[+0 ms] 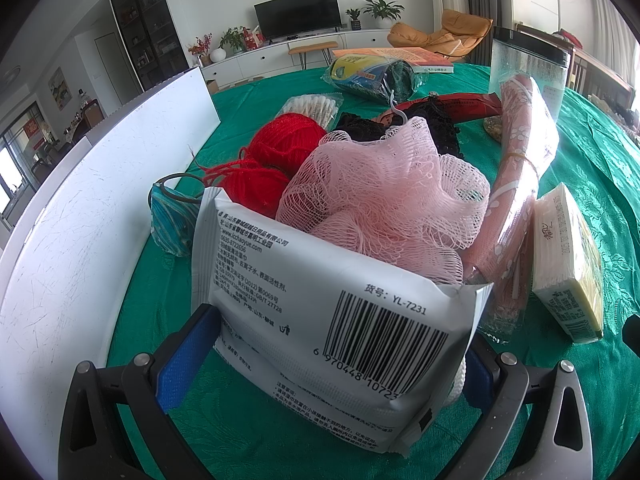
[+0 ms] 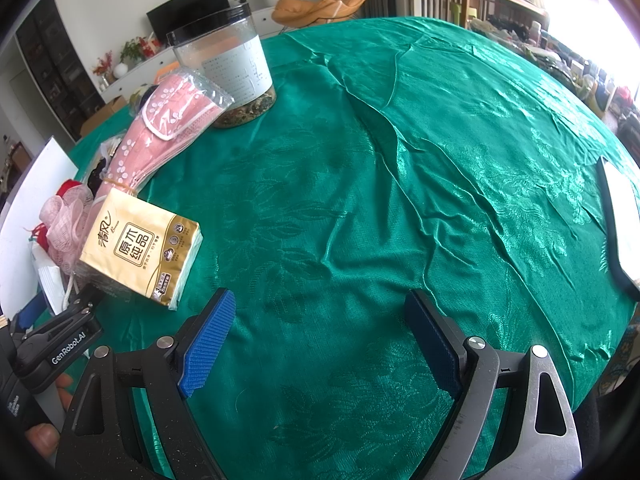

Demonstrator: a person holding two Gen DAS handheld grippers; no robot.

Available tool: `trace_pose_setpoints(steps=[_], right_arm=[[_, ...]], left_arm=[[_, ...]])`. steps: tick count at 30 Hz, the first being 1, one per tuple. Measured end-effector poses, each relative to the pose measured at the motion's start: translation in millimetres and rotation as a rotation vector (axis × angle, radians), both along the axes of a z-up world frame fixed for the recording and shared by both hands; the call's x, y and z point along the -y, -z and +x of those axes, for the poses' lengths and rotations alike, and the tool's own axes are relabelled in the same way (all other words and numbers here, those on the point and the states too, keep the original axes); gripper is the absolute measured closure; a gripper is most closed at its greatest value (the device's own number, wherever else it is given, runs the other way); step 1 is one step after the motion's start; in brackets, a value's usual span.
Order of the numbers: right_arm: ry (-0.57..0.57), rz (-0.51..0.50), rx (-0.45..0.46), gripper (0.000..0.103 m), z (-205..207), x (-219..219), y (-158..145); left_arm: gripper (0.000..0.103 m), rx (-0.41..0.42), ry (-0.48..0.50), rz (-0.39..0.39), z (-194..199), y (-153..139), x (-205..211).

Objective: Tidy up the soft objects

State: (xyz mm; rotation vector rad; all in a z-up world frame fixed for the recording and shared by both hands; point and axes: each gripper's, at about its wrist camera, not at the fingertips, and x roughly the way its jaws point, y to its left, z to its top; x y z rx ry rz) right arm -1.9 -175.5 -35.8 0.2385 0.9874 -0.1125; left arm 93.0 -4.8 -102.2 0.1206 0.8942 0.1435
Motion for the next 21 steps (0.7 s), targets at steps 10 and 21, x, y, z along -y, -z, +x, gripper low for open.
trace_pose_setpoints(steps=[10,21], right_arm=[[-0.001,0.000,0.000,0.014,0.8,1.5,0.4],[-0.001,0.000,0.000,0.014,0.8,1.8,0.6]], left_arm=[[0.000,0.000,0.000,-0.001,0.2,0.1,-0.5],[0.000,0.000,0.000,-0.001,-0.1,-0.1,-0.1]])
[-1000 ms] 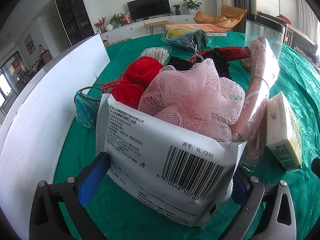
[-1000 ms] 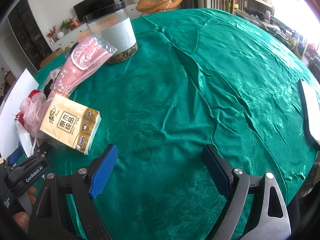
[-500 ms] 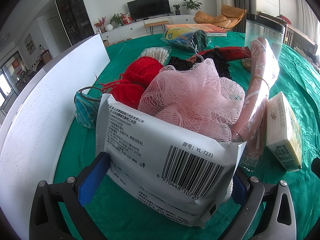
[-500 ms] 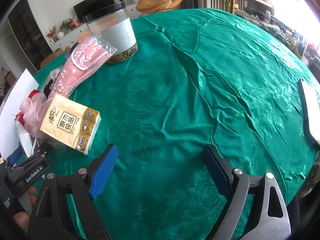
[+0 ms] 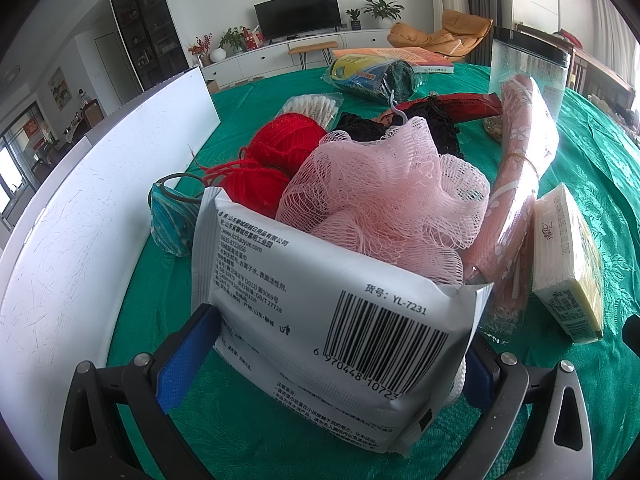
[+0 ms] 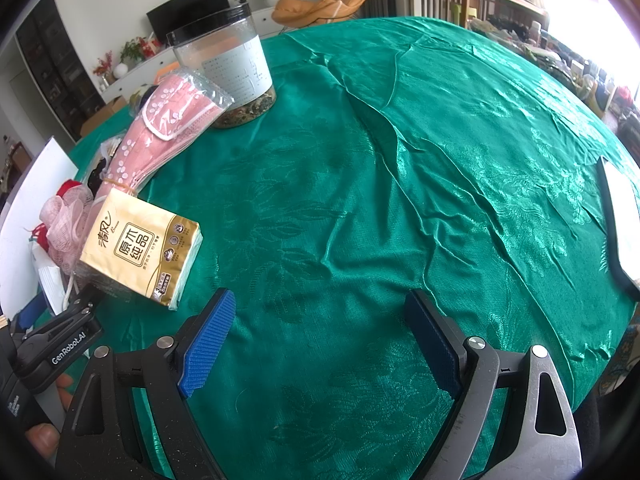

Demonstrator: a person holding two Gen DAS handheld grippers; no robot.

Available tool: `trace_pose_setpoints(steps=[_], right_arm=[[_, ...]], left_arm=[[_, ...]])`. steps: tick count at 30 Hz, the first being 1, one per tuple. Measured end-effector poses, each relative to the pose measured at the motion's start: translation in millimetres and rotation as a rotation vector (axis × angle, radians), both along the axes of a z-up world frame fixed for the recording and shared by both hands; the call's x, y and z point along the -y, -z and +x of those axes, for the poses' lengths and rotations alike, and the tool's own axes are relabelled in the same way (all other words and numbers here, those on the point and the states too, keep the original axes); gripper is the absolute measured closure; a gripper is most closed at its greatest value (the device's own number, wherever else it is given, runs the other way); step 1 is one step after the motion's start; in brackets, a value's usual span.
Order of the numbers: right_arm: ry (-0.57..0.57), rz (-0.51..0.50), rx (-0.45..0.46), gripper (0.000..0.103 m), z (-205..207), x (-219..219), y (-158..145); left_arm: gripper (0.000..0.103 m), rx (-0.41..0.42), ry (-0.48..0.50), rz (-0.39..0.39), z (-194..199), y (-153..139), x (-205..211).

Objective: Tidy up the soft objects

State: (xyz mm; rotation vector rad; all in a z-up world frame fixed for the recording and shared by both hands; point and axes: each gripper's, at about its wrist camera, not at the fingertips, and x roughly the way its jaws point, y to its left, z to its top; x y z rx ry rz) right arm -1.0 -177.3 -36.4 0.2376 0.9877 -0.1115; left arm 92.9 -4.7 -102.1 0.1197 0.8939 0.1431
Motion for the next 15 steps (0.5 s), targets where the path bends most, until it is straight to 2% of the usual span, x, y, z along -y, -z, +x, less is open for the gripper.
trace_pose_setpoints(steps=[15], right_arm=[[0.000,0.000,0.000,0.014,0.1,0.3,0.1]], left_arm=[[0.000,0.000,0.000,-0.001,0.2,0.0,-0.6]])
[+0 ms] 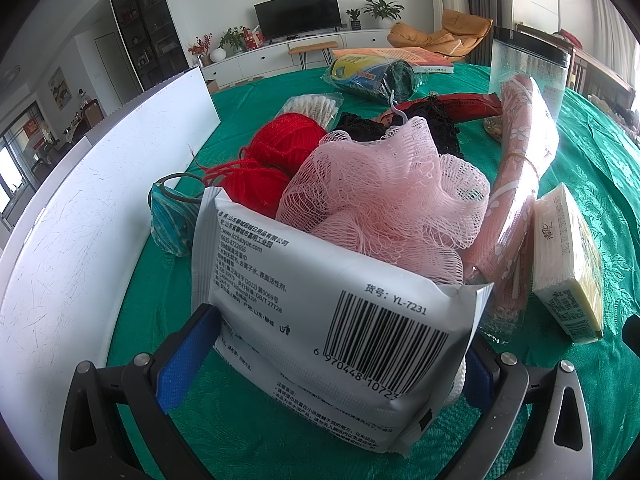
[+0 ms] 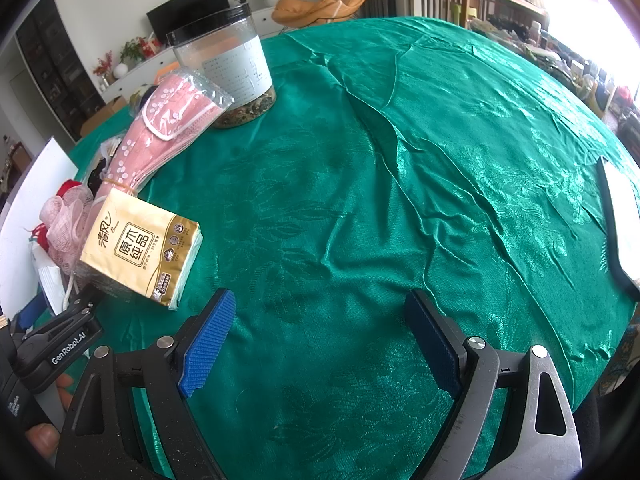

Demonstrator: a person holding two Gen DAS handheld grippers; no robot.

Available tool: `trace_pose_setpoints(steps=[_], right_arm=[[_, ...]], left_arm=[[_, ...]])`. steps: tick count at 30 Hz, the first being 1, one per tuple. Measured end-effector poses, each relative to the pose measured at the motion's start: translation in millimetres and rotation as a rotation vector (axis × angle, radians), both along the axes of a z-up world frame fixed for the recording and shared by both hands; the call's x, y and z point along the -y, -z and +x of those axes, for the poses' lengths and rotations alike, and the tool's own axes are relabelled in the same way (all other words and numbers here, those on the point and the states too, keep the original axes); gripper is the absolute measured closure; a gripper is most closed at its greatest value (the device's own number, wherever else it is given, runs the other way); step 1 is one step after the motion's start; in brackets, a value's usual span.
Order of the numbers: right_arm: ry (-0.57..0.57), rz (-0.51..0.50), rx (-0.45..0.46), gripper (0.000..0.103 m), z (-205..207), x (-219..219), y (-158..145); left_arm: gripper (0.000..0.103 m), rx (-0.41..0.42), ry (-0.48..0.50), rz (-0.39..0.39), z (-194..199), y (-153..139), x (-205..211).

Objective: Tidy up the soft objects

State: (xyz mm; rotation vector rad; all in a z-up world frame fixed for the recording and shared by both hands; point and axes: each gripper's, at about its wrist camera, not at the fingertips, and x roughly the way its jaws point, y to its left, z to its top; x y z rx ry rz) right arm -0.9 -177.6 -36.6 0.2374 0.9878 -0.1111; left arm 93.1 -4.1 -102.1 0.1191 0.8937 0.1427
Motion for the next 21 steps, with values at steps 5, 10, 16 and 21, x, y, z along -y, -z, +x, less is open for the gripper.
trace_pose_setpoints(steps=[5,10,16,21], right_arm=[[0.000,0.000,0.000,0.014,0.0,0.0,0.0],[-0.001,0.000,0.000,0.014,0.4,0.9,0.2],[-0.001,0.000,0.000,0.014,-1.0,-1.4,-0.5],[-0.001,0.000,0.000,0.014,0.2,0.9,0.1]], left_arm=[[0.000,0.000,0.000,0.000,0.1,0.0,-0.3],[0.000,0.000,0.000,0.000,-0.2,-0.1,0.4],[0.000,0.000,0.000,-0.001,0.0,0.0,-0.3],[0.000,0.000,0.000,0.007,-0.5,-0.4,0.6]])
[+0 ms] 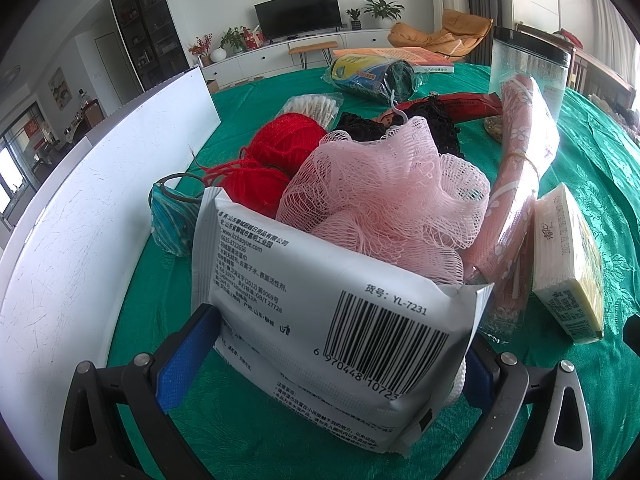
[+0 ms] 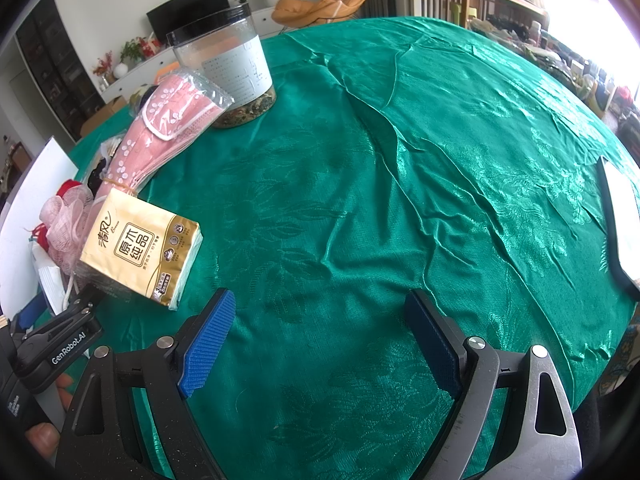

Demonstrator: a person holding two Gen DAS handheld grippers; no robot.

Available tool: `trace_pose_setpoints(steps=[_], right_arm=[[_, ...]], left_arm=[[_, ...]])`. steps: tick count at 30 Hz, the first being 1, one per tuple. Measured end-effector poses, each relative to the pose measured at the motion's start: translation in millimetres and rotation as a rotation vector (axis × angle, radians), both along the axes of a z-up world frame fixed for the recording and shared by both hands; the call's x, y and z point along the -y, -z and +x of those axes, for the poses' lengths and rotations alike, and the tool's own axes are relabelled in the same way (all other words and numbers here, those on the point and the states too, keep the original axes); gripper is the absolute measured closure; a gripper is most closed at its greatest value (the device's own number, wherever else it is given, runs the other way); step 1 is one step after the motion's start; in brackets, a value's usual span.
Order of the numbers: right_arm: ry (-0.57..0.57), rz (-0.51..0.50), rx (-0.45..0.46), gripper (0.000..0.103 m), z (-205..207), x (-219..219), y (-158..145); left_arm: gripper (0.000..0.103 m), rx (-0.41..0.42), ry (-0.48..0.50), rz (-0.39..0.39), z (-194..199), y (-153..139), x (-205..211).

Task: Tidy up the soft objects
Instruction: 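Grasp the white printed packet with the left tool while the right tool grasps the pink bath puff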

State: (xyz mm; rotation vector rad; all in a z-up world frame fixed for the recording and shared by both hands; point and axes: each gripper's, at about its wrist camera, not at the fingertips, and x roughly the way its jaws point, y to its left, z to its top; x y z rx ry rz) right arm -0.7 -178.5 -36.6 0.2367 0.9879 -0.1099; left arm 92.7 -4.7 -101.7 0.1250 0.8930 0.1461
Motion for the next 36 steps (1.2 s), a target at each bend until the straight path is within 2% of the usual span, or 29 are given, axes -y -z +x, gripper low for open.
trace_pose_setpoints(steps=[4,6,8,10,13,17,22,23,25,27,29,30,33,34,36], right_arm=[[0.000,0.001,0.000,0.014,-1.8,-3.2,-0.7],[-0.001,0.000,0.000,0.014,-0.6,-0.1,-0.1],[0.000,0.008,0.003,0.014,-1.1,0.0,-0.5],[0.003,0.022,0.008,0.014,-3.1,-1.1,-1.6],[0.003,0.018,0.005,0.014,-2.7,-1.6,-1.7],[0.003,0.011,0.002,0.014,-1.8,-4.6,-1.4],[0.005,0.029,0.008,0.014,4.6,9.4,0.0],[0.005,0.031,0.008,0.014,6.4,12.3,0.4],[0.006,0.034,0.009,0.014,6.7,13.3,0.3],[0.006,0.037,0.010,0.014,7.7,16.0,0.5],[0.007,0.046,0.014,0.014,8.0,19.5,0.8],[0.009,0.055,0.017,0.014,7.9,21.3,0.8],[0.017,0.086,0.027,0.014,7.5,26.6,0.5],[0.019,0.088,0.027,0.014,7.7,26.6,0.4],[0.018,0.080,0.024,0.014,8.5,25.8,0.7]], left_arm=[[0.000,-0.007,0.001,0.009,-2.0,-0.3,1.0],[0.000,-0.078,0.056,0.012,-5.5,-3.9,0.5],[0.000,-0.114,0.111,-0.066,-18.6,-14.3,-8.9],[0.000,-0.075,0.168,-0.184,-37.4,-33.6,-26.1],[0.000,-0.028,0.226,-0.251,-49.7,-64.0,-45.9],[0.000,-0.016,0.265,-0.252,-43.4,-79.9,-50.0],[0.000,-0.072,0.281,-0.221,-30.7,-62.7,-24.4],[0.000,-0.075,0.288,-0.193,-28.8,-59.3,-15.7],[0.000,-0.064,0.255,-0.095,-25.7,-49.9,-4.9],[0.000,-0.104,0.167,-0.054,-16.8,-36.9,-11.3],[0.000,-0.154,0.094,-0.125,-17.3,-31.0,-35.7],[0.000,-0.168,0.051,-0.135,-21.5,-31.0,-48.3],[0.001,-0.168,-0.048,-0.052,-42.8,-37.5,-76.4],[0.004,-0.173,-0.042,-0.049,-49.7,-40.2,-80.8],[0.004,-0.189,0.002,-0.091,-59.9,-45.4,-82.3]])
